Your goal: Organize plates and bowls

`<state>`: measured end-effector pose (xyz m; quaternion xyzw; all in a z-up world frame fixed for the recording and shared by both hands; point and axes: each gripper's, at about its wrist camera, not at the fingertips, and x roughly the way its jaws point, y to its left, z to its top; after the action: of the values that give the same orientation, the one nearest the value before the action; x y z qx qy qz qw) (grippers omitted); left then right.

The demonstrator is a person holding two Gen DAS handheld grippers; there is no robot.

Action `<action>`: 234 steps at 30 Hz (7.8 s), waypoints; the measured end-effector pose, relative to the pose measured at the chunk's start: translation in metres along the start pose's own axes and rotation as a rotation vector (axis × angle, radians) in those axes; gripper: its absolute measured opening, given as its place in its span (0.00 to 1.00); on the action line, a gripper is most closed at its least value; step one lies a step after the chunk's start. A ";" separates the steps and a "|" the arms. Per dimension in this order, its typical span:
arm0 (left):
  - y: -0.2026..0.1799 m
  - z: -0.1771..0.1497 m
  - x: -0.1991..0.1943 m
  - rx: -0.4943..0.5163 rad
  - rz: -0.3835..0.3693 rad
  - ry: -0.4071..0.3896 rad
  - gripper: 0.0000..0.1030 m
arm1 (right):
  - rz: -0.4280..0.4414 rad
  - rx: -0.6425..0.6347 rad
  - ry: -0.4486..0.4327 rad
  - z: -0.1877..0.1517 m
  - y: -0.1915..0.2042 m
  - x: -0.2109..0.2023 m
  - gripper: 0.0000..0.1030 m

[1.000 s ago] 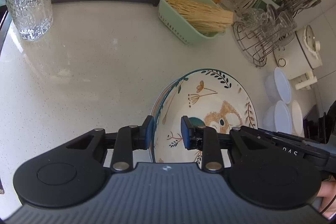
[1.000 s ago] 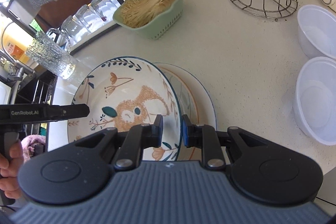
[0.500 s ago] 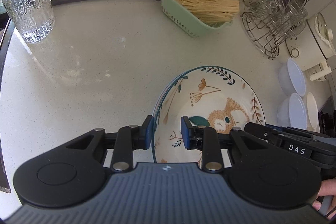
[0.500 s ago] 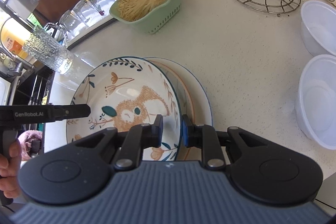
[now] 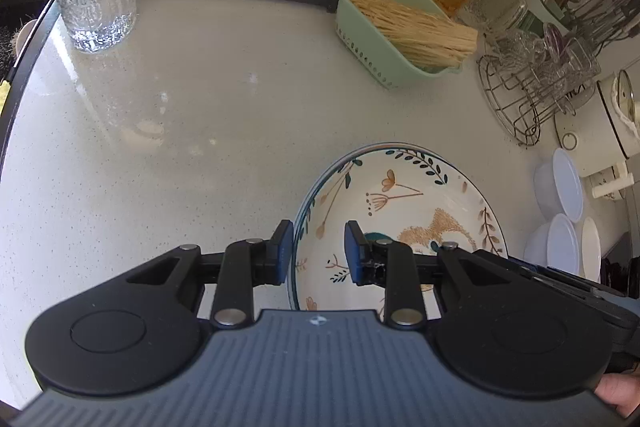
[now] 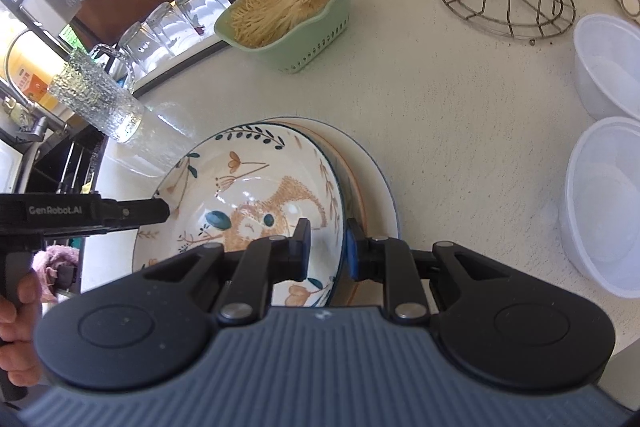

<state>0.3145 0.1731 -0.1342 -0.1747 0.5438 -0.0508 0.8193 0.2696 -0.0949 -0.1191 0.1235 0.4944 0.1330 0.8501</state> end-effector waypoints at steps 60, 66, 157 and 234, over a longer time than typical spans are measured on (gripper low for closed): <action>-0.038 -0.083 -0.137 0.172 -0.057 -0.257 0.31 | -0.075 -0.061 -0.406 -0.056 0.043 -0.137 0.20; -0.051 -0.091 -0.143 0.176 -0.084 -0.282 0.31 | -0.073 -0.050 -0.426 -0.059 0.038 -0.144 0.20; -0.209 -0.081 0.065 0.245 0.021 -0.001 0.22 | -0.029 -0.080 -0.180 -0.040 -0.144 -0.050 0.21; -0.125 -0.108 -0.119 0.448 -0.174 -0.156 0.24 | -0.294 0.163 -0.432 -0.085 -0.015 -0.172 0.23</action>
<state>0.1817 0.0644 -0.0250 -0.0382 0.4371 -0.2265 0.8696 0.1157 -0.1621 -0.0263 0.1440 0.3231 -0.0614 0.9333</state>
